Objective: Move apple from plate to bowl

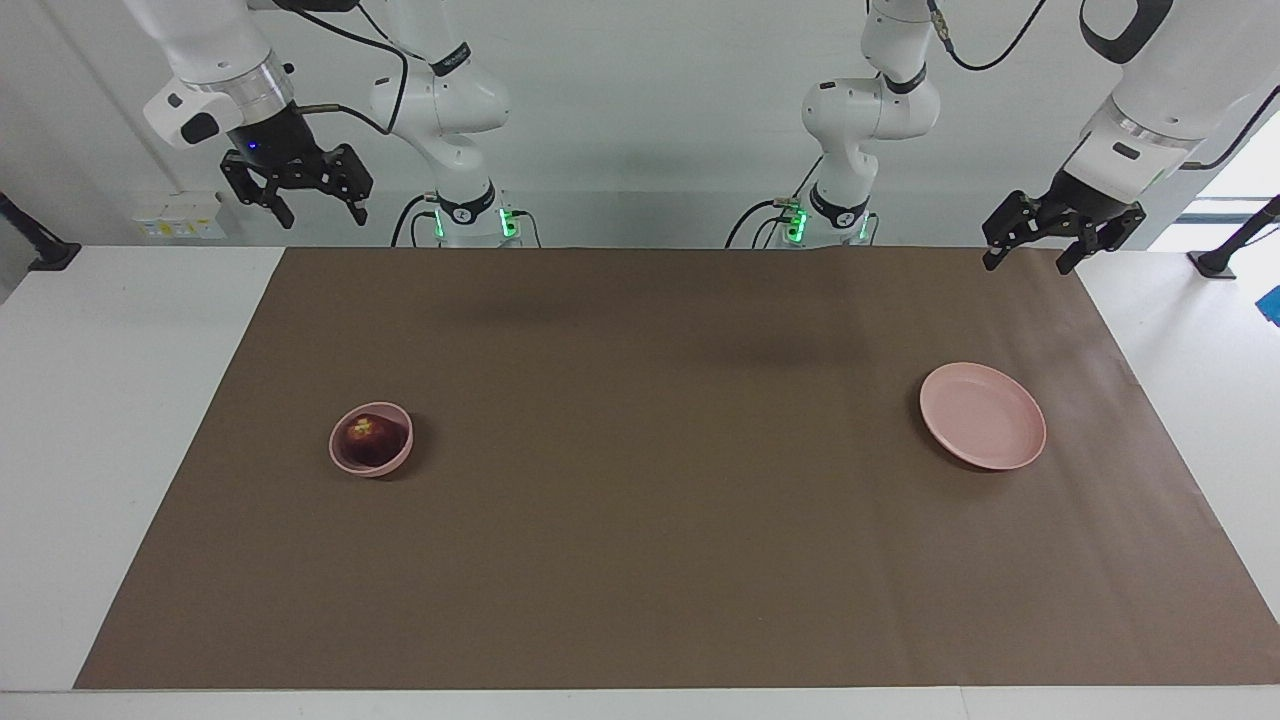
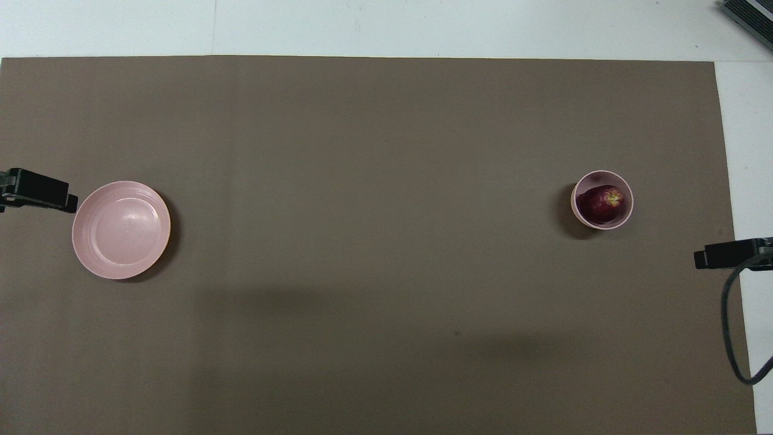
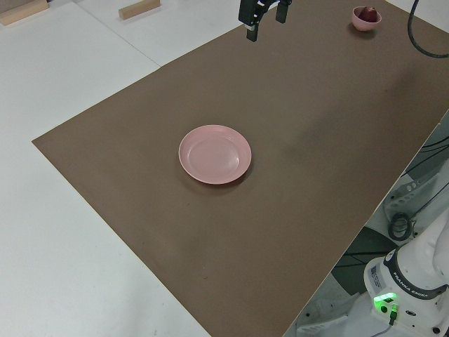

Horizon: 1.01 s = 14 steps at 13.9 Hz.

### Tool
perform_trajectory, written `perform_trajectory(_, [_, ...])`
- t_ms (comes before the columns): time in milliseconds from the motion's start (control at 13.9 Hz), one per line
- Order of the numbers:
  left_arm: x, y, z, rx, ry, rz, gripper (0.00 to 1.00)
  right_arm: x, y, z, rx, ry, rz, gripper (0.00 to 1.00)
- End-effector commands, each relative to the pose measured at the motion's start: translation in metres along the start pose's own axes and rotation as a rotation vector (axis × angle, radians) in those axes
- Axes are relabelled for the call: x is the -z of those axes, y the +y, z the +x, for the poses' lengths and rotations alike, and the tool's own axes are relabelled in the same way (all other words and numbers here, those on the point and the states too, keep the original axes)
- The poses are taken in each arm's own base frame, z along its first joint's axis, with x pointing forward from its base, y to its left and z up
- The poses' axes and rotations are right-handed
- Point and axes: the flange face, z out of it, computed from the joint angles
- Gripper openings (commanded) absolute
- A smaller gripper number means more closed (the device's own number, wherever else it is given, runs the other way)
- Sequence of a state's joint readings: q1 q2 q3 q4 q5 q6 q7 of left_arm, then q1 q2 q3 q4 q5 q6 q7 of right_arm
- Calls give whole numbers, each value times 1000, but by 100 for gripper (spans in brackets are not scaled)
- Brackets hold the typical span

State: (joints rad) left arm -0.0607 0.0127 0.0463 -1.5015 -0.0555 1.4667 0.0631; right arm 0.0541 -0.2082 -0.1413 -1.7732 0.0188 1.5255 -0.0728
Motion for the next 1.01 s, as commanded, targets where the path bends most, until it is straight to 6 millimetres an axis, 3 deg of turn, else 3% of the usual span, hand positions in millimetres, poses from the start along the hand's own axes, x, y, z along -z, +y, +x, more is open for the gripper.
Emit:
perform_trajectory(0, [1,-1,-11,15,-30,14,100,-4,28,-7,18,-5,12,100])
perform_trajectory(216, [2,-3,-11,19,-25,14,100,5,31,14,16,27,-9,100])
perform_trajectory(432, [3,-5,-11,21,-24,14,100,32,23,46,28,40,-25,100])
perform_trajectory(719, [2,-3,-11,18,-25,15,100,34,18,52,39,71,-35,100])
perform_trajectory(791, [2,-3,-11,19,-25,14,100,25,14,58,47,44,-36,100])
perform_trajectory(935, [2,-3,-11,21,-27,13,100,42,-1,58,37,70,-31,100])
